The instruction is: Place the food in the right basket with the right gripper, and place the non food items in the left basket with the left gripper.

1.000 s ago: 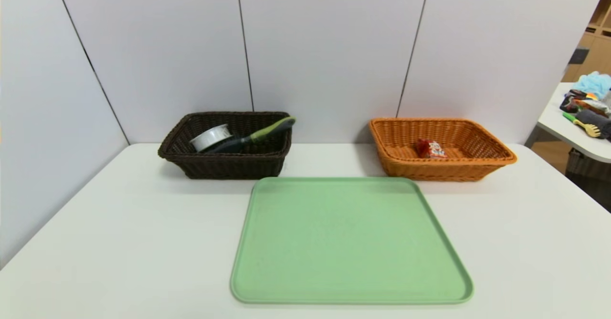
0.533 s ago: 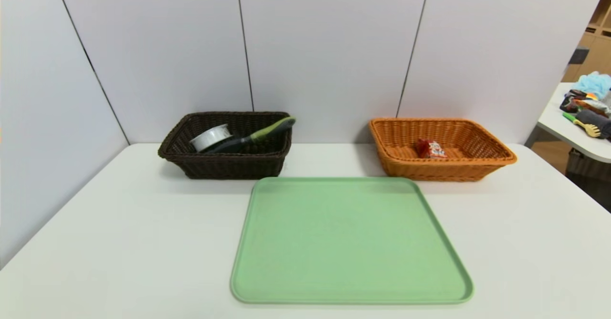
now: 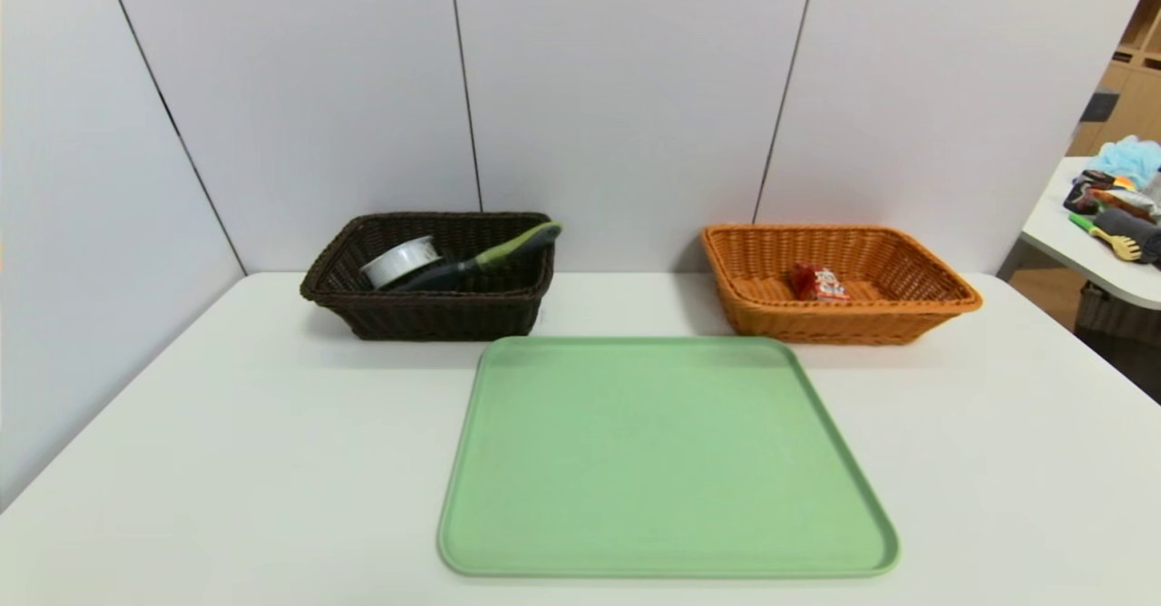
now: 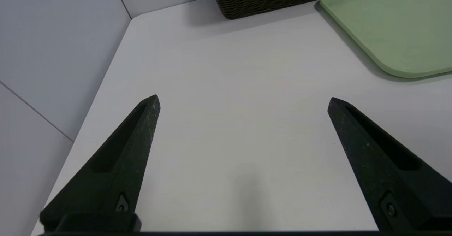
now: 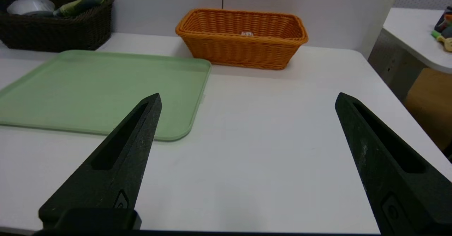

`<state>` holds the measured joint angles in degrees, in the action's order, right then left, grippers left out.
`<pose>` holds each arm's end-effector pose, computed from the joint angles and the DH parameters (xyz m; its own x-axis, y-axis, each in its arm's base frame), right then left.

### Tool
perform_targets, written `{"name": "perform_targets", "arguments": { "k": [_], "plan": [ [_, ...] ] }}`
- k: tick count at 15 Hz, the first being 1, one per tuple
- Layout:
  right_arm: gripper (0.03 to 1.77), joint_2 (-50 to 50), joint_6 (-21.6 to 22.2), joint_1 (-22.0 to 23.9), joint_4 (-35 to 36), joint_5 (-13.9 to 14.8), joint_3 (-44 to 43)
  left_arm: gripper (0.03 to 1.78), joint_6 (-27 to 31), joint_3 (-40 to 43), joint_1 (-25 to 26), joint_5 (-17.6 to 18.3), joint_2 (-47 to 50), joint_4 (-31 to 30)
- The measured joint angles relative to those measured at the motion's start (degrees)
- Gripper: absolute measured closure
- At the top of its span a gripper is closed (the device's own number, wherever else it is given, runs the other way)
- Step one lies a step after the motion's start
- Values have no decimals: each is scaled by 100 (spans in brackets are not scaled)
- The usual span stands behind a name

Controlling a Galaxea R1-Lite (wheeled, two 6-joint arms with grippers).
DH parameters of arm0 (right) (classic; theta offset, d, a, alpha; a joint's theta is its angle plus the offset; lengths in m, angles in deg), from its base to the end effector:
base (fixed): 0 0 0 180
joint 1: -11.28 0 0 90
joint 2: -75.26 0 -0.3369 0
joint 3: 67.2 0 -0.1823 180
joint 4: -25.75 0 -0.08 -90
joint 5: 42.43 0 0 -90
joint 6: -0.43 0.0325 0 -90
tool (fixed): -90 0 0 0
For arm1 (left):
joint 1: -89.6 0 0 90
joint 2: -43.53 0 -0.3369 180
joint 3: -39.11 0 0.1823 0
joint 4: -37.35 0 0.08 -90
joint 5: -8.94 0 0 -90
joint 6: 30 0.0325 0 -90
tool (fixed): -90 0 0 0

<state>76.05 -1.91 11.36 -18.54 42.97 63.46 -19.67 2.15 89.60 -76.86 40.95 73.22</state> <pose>-0.1041 0.0028 0.1496 0.9941 0.0788 0.0740 -0.0755 0.9961 -0.0467 -0.0737 -0.0024 0.1152 0.9970 -0.0732 -0.0259 0.0767 0.9811 0.1774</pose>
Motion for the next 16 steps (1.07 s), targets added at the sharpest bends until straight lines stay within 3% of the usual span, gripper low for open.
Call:
{"name": "perform_targets", "arguments": {
  "k": [6,9,12,16],
  "plan": [
    [11,-87,-24,-2,2150,101,1598,12,-23,736,0,1,232,-841],
    [11,-87,-50,-2,2834,105,2193,12,-41,979,0,-35,251,-957],
    [11,-87,2,-7,2859,107,2450,12,-137,1189,0,-57,256,-1089],
    [11,-87,41,-5,2297,146,2483,12,-590,1230,2,-221,258,-1090]
  ]
}}
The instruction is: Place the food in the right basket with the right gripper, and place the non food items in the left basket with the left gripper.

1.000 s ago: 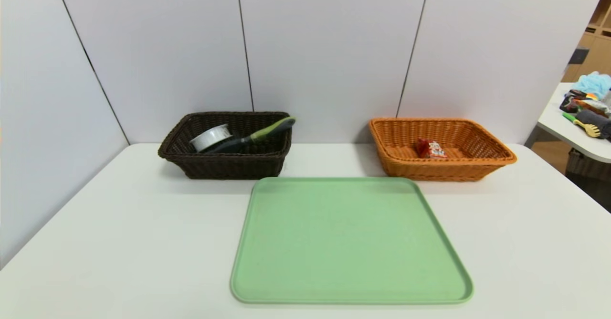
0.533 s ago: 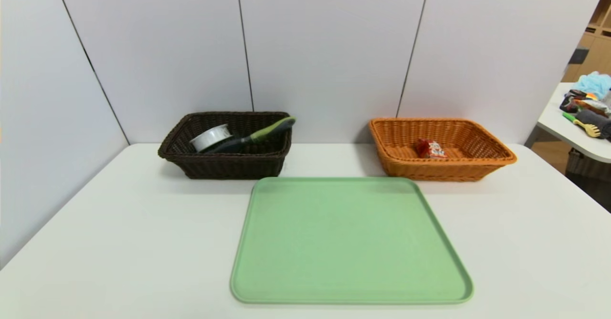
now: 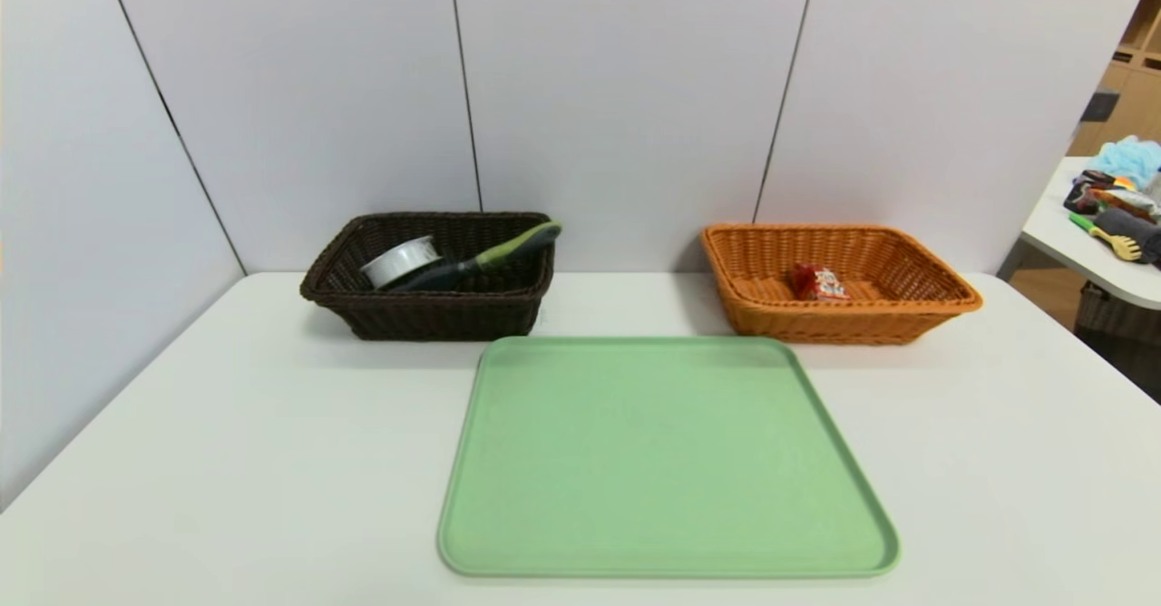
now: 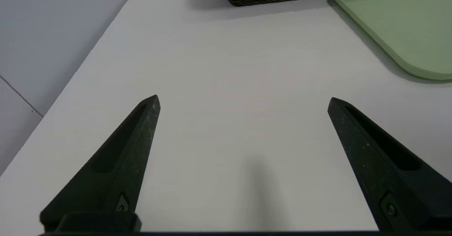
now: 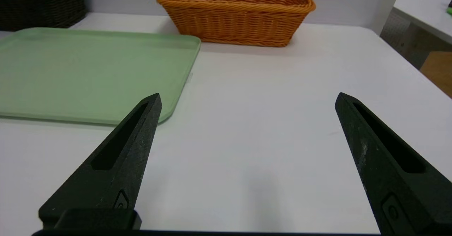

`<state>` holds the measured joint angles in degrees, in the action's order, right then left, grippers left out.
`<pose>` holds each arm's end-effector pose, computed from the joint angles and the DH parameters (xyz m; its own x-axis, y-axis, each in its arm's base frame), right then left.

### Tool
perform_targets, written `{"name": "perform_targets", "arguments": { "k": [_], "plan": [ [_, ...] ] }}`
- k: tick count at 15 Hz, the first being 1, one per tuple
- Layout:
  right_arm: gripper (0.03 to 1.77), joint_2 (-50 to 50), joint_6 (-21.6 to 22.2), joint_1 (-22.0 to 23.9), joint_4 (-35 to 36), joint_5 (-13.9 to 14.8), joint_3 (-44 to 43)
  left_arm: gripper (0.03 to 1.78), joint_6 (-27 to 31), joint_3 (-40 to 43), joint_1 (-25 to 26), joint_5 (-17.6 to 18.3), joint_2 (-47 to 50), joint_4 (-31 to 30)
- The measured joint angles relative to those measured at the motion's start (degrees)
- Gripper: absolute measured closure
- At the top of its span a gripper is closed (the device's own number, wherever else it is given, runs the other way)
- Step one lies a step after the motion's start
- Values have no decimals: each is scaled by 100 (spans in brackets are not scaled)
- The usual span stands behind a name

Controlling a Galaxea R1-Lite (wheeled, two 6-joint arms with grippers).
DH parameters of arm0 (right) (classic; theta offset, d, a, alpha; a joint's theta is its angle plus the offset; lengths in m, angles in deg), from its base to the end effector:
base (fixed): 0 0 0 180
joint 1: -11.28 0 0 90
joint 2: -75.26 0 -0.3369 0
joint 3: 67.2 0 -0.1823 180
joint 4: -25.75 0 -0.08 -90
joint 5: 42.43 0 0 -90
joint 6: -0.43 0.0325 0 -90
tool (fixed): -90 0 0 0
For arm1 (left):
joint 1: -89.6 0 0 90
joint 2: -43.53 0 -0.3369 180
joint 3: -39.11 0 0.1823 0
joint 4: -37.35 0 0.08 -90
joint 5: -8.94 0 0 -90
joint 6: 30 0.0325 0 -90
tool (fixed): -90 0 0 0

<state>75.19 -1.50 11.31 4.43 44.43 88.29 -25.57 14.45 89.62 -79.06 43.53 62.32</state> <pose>-0.0588 0.0018 0.0818 0.9969 0.0543 0.0568 -0.0522 0.9980 -0.0367 -0.0587 -0.0012 0.0755 0.9994 -0.0346 -0.0054 0.0349 0.9964 0.0771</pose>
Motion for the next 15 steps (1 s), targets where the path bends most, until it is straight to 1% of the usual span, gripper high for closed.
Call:
{"name": "perform_targets", "arguments": {
  "k": [2,3,5,6,11,13,15],
  "plan": [
    [11,0,55,0,-7,61,2,12,-61,2,0,-13,0,0],
    [11,0,155,0,-20,102,2,12,-67,2,-2,-13,0,1],
    [11,0,335,-2,-41,291,5,12,-69,2,-2,-16,0,0],
    [11,0,349,-2,-46,324,5,12,-76,2,-2,-16,0,-5],
    [11,0,333,5,-66,335,5,12,-249,13,0,-60,0,-24],
    [11,0,261,7,-105,334,5,12,-301,18,0,-205,0,-33],
    [11,0,244,5,-284,324,5,12,-451,21,-2,-227,0,-40]
  ]
}}
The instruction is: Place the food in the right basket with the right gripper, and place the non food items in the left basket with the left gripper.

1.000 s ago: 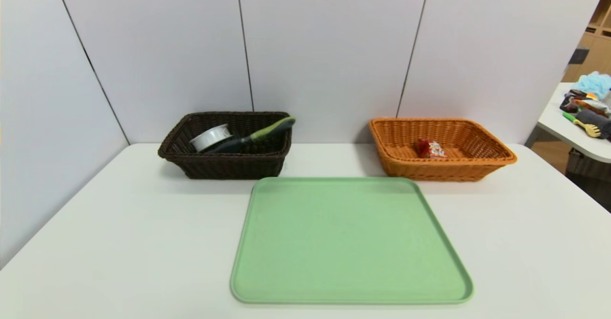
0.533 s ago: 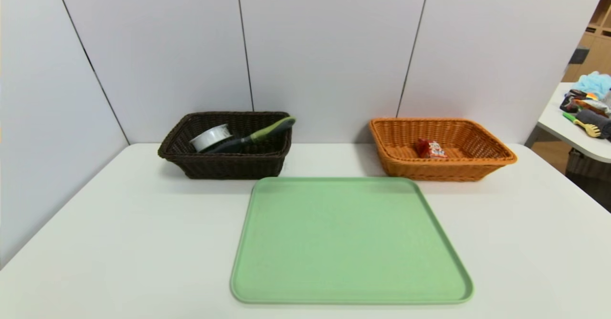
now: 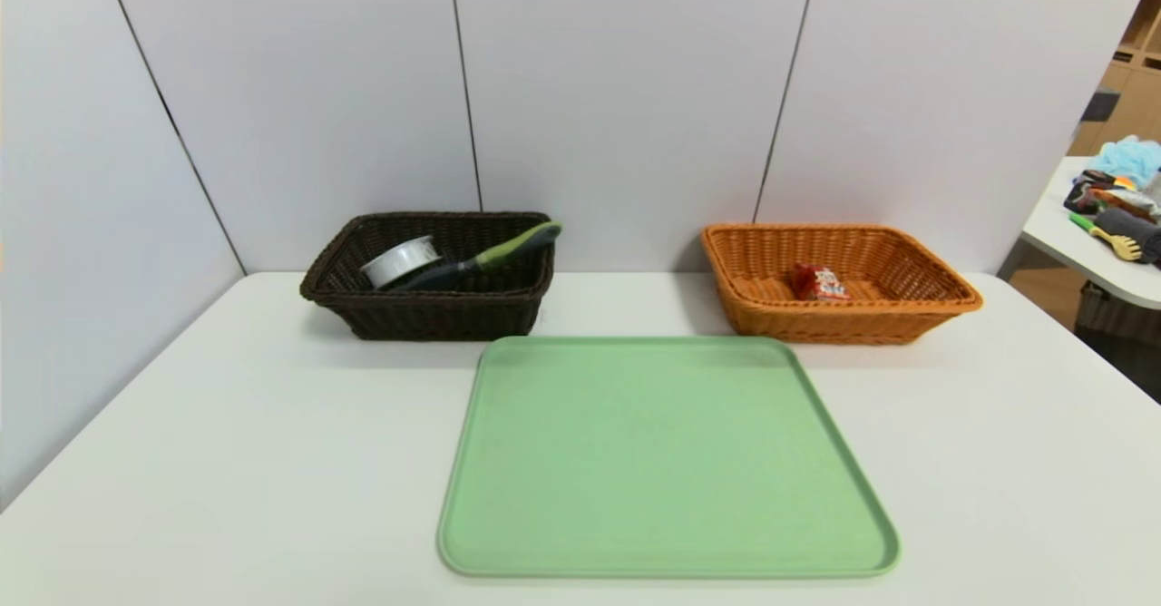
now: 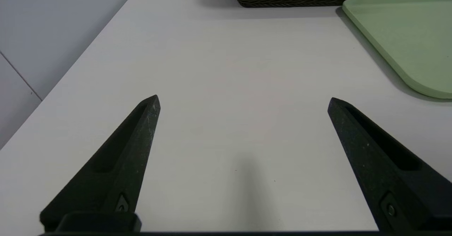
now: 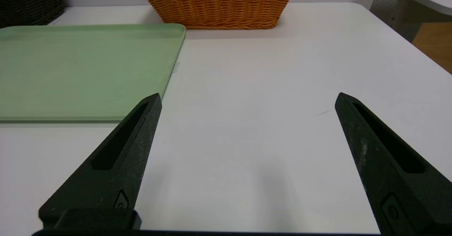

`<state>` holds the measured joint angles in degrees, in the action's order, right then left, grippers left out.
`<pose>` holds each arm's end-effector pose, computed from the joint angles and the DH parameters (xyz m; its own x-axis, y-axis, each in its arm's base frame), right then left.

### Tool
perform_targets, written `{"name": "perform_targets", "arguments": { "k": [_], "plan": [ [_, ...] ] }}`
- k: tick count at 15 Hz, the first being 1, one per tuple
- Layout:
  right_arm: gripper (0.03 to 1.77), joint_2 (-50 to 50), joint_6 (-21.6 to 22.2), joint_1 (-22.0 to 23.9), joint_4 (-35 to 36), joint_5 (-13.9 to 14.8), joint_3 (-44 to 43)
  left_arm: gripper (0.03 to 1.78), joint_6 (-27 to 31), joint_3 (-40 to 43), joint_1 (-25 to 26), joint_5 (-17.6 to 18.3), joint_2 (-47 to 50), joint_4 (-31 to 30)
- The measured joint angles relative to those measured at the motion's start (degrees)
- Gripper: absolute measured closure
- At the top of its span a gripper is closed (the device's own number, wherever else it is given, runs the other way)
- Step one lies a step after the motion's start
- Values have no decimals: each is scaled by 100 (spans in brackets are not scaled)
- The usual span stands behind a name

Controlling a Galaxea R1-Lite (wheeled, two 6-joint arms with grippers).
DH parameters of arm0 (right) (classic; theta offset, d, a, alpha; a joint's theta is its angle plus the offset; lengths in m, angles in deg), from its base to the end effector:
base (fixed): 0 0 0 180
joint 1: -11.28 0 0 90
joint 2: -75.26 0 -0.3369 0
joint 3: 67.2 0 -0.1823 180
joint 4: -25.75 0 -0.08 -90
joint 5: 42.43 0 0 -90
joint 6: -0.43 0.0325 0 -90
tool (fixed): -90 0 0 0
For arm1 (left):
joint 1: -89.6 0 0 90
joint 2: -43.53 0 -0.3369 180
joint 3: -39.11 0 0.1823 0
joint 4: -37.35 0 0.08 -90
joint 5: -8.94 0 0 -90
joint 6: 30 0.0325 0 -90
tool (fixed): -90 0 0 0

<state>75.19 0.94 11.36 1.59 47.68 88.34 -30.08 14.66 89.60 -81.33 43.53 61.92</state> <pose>-0.0586 0.0000 0.0760 1.0000 -0.0033 0.0065 0.0033 1.0000 0.0089 -0.0584 0.0002 0.0752 1.0000 0.0047 -0.0021 -0.0047 1.0000 -0.0014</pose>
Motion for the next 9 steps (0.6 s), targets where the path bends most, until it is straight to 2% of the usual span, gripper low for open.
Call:
{"name": "perform_targets", "arguments": {
  "k": [9],
  "plan": [
    [11,0,-5,-7,-11,-1,-10,12,-30,0,0,5,0,-4]
  ]
}}
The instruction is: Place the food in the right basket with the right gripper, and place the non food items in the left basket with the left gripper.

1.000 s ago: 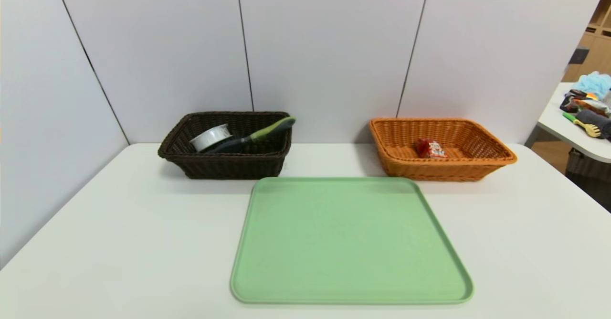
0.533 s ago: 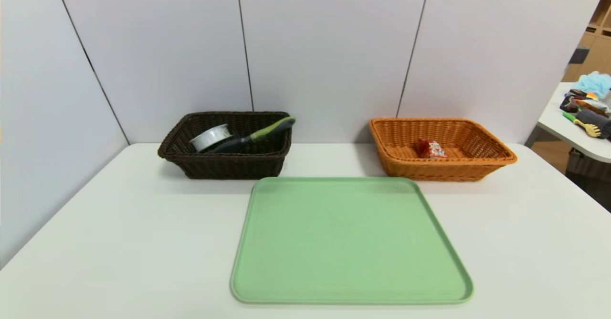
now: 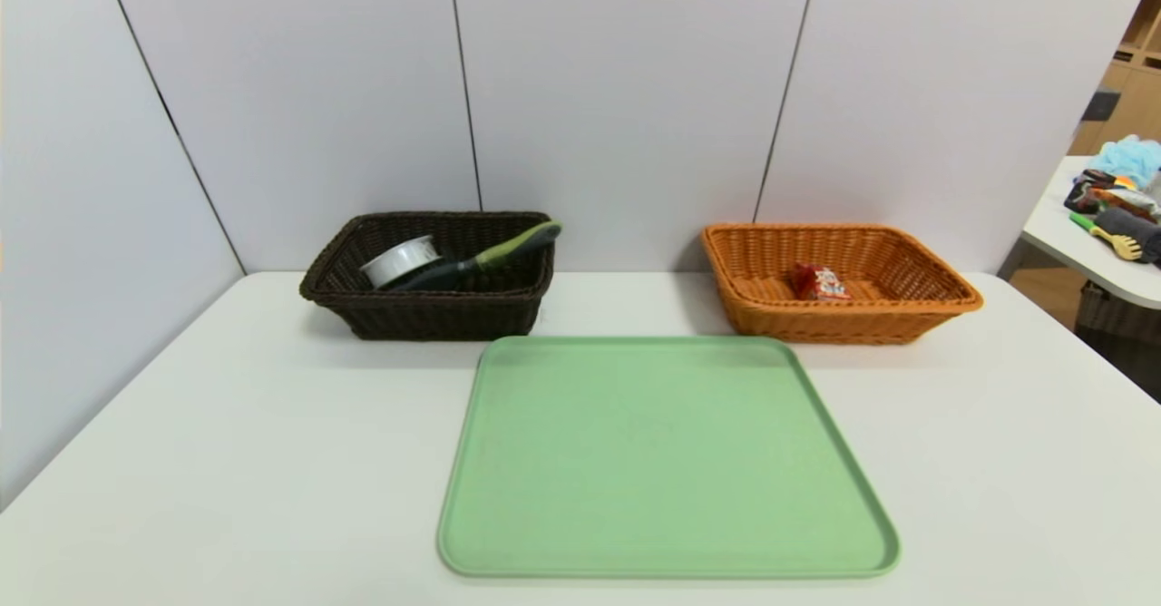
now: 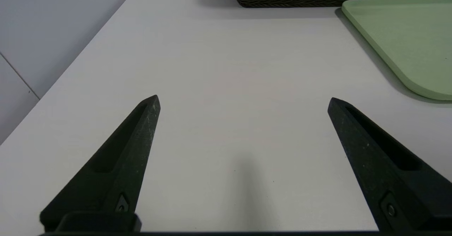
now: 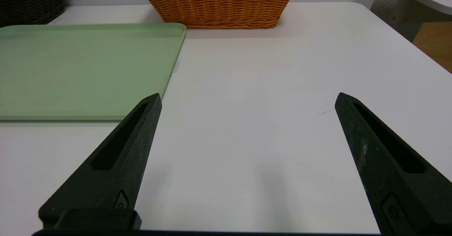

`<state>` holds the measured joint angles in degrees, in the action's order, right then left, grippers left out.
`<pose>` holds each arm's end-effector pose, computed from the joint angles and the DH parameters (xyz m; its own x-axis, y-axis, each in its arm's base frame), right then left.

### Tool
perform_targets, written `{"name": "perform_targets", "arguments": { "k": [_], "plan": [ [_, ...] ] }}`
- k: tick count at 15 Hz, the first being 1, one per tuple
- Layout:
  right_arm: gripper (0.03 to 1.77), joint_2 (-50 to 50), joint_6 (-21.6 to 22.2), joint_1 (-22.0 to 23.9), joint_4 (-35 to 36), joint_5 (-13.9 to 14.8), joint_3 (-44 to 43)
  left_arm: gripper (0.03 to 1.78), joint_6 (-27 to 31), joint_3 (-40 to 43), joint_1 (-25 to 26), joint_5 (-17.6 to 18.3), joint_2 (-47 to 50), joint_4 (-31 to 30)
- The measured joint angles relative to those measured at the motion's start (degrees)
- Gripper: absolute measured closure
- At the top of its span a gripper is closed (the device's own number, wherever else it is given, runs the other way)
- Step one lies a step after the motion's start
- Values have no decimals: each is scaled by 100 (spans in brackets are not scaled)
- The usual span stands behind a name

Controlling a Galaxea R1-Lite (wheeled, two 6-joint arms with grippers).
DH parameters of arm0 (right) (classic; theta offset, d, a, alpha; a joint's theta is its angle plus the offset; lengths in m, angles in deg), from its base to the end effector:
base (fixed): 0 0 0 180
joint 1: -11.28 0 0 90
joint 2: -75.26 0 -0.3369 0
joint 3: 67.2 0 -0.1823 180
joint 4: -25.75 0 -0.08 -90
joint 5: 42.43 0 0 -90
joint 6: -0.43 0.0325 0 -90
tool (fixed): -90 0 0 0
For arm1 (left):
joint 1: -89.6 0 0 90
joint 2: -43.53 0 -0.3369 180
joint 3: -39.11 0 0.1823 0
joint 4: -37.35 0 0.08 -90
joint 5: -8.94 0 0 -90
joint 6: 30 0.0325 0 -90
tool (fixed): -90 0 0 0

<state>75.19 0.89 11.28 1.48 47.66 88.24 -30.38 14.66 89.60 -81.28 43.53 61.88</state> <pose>-0.0587 -0.0001 0.0763 1.0000 -0.0016 0.0063 0.0015 1.0000 0.0080 -0.0584 0.0001 0.0753 1.0000 0.0038 -0.0014 -0.0038 1.0000 -0.0066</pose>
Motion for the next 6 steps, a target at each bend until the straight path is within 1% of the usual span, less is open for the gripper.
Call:
{"name": "perform_targets", "arguments": {
  "k": [6],
  "plan": [
    [11,0,16,0,9,0,-6,12,0,0,0,-2,0,0]
  ]
}}
